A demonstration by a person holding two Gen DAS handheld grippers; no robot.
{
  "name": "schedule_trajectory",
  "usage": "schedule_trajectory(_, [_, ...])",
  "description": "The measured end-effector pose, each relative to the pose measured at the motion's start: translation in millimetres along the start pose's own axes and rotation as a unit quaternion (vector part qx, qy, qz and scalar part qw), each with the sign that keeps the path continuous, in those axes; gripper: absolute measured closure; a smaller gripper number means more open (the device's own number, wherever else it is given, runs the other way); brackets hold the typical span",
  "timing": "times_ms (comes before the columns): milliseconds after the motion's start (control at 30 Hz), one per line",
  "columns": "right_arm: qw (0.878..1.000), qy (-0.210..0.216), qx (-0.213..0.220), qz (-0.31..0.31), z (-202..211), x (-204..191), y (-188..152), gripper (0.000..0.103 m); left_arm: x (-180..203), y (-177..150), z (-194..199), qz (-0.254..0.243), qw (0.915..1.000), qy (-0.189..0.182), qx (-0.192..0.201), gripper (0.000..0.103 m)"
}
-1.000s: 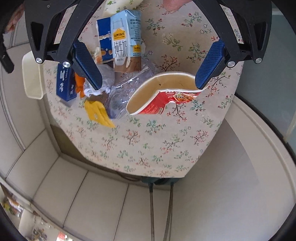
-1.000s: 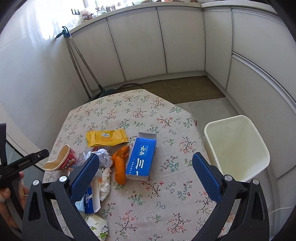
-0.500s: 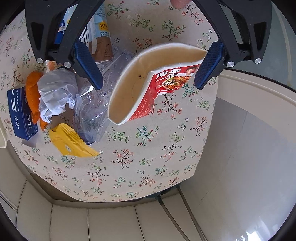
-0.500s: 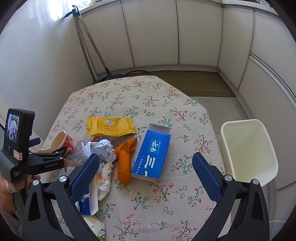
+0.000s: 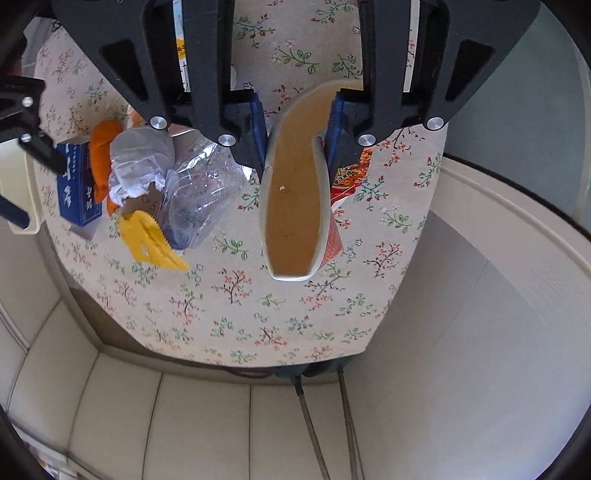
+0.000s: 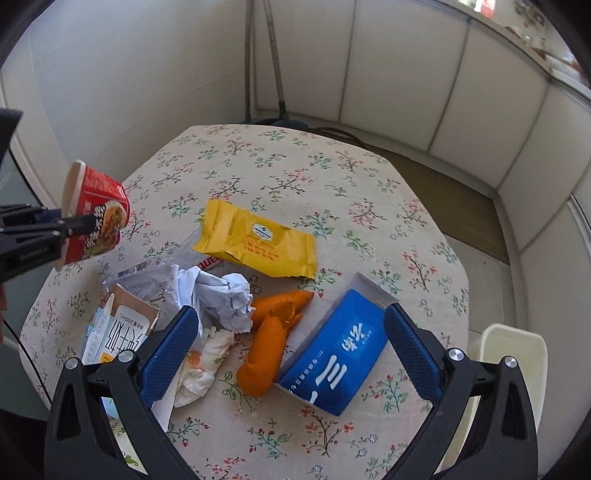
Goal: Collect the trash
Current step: 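Grasp the yellow snack packet with the right tool while the left tool holds the noodle cup, then carry the yellow packet into the white bin and open the right tool while the left carries the cup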
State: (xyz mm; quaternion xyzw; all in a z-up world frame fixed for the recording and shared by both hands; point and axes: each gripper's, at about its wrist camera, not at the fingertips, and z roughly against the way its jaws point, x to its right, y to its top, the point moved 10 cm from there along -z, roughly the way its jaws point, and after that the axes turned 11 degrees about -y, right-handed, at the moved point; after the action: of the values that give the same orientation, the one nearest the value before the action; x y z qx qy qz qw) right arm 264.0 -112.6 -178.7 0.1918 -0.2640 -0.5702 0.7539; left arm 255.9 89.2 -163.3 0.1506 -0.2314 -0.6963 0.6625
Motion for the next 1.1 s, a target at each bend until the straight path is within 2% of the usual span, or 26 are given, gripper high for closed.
schedule_trajectory(200, [0.995, 0.061, -0.008, 0.079, -21, -42, 18, 0.006, 4, 10, 46, 0.018, 0.9984, -0.021, 0.050, 0.077])
schedule_trajectory(300, [0.992, 0.067, -0.014, 0.102, -31, -57, 26, 0.006, 2, 8, 51, 0.029, 0.9976, -0.030, 0.055, 0.077])
schedule_trajectory(500, [0.992, 0.083, -0.041, 0.082, -57, -71, 46, 0.009, -14, 5, 48, 0.051, 0.9970, -0.029, 0.050, 0.076])
schedule_trajectory(600, [0.992, 0.087, -0.065, 0.068, -75, -76, 46, 0.020, -17, 6, 49, 0.056, 0.9966, -0.032, 0.052, 0.076])
schedule_trajectory(733, [0.987, 0.121, -0.098, 0.035, -90, -78, 38, 0.048, -17, 5, 48, 0.055, 0.9967, -0.033, 0.050, 0.076])
schedule_trajectory(767, [0.987, 0.126, -0.097, 0.030, -92, -77, 38, 0.058, -17, 5, 47, 0.057, 0.9966, -0.033, 0.049, 0.076])
schedule_trajectory(833, [0.986, 0.137, -0.093, 0.017, -92, -76, 38, 0.069, -20, 4, 46, 0.060, 0.9965, -0.033, 0.048, 0.076])
schedule_trajectory(967, [0.988, 0.131, -0.078, 0.003, -86, -70, 39, 0.091, -23, 5, 46, 0.066, 0.9962, -0.032, 0.047, 0.076])
schedule_trajectory(1100, [0.990, 0.119, -0.066, -0.020, -76, -58, 39, 0.093, -23, 6, 46, 0.072, 0.9956, -0.034, 0.050, 0.077])
